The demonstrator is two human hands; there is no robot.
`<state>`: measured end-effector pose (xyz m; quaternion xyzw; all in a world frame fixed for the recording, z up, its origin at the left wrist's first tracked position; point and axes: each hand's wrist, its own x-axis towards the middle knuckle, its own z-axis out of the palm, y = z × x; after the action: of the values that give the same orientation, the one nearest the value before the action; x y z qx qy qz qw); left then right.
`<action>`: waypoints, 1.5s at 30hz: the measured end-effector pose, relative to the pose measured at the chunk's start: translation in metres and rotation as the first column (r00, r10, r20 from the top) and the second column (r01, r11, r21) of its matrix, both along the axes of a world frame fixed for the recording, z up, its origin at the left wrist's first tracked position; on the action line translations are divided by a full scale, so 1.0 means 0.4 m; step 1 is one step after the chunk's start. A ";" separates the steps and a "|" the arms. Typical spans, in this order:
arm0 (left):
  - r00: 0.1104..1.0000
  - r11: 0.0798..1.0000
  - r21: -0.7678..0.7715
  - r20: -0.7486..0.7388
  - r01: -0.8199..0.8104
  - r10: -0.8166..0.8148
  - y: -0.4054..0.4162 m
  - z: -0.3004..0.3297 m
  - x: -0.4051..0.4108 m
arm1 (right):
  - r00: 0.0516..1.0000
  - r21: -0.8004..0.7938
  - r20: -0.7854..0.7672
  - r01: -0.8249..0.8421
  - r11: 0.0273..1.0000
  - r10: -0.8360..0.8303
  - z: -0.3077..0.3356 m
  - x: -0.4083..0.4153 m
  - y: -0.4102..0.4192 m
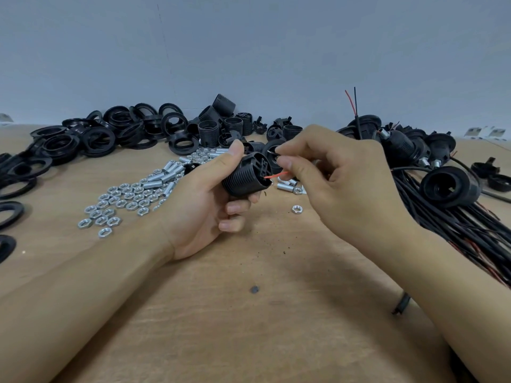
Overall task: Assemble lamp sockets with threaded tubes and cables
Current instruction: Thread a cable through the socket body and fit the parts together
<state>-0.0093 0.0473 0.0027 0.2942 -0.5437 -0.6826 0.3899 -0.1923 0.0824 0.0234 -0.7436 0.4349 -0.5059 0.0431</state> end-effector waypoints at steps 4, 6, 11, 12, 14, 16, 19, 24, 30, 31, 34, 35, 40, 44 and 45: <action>1.000 1.000 -0.022 0.002 0.018 -0.018 0.002 -0.002 0.001 | 0.997 0.001 -0.075 0.016 1.000 -0.016 0.007 -0.003 0.004; 1.000 0.999 -0.035 0.007 0.014 -0.014 0.004 -0.003 0.000 | 0.994 -0.006 -0.106 0.031 1.000 -0.031 0.008 -0.004 0.003; 0.999 0.998 -0.059 0.030 -0.018 0.020 0.005 -0.002 -0.002 | 0.986 0.014 -0.160 0.050 0.999 -0.047 0.008 -0.005 0.003; 0.999 0.997 -0.067 0.035 -0.024 0.026 0.005 -0.002 -0.004 | 0.983 0.015 -0.175 0.050 0.999 -0.047 0.008 -0.005 0.004; 0.999 0.996 -0.080 0.039 -0.034 0.037 0.004 -0.004 -0.006 | 0.978 0.007 -0.201 0.057 0.998 -0.055 0.009 -0.006 0.004; 0.998 0.994 -0.100 0.038 -0.046 0.050 0.004 -0.006 -0.007 | 0.970 -0.007 -0.230 0.074 0.997 -0.073 0.011 -0.007 0.005; 0.994 0.985 -0.153 0.062 -0.084 0.094 0.006 -0.006 -0.008 | 0.968 -0.003 -0.237 0.082 0.997 -0.080 0.013 -0.006 0.009; 0.959 0.915 -0.356 0.128 -0.192 0.251 0.017 -0.003 -0.014 | 0.989 0.137 -0.141 -0.015 0.990 0.035 0.016 -0.006 0.015; 0.934 0.803 -0.552 0.115 -0.224 0.339 0.023 -0.004 -0.020 | 0.980 0.213 -0.180 -0.042 0.976 0.082 0.025 -0.006 0.018; 0.930 0.794 -0.565 0.119 -0.225 0.349 0.022 -0.006 -0.020 | 0.981 0.218 -0.173 -0.045 0.975 0.084 0.026 -0.007 0.018; 0.921 0.780 -0.581 0.126 -0.232 0.368 0.015 -0.010 -0.020 | 0.989 0.229 -0.115 -0.059 0.972 0.088 0.026 -0.007 0.019; 0.919 0.771 -0.593 0.126 -0.233 0.374 0.013 -0.010 -0.020 | 0.990 0.232 -0.108 -0.060 0.971 0.087 0.025 -0.006 0.020; 0.897 0.686 -0.696 0.138 -0.215 0.421 0.011 -0.013 -0.018 | 0.990 0.270 -0.132 -0.021 0.963 0.058 0.026 -0.001 0.020; 0.884 0.614 -0.757 0.109 -0.223 0.455 0.010 -0.014 -0.017 | 0.995 0.308 -0.050 -0.062 0.949 0.082 0.030 -0.002 0.024; 0.881 0.592 -0.776 0.105 -0.217 0.462 0.010 -0.014 -0.015 | 0.995 0.324 -0.040 -0.070 0.944 0.088 0.032 -0.002 0.024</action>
<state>-0.0154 0.0514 -0.0028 0.3064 -0.7585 -0.2589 0.5136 -0.1931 0.0920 0.0364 -0.7568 0.4825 -0.4058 0.1724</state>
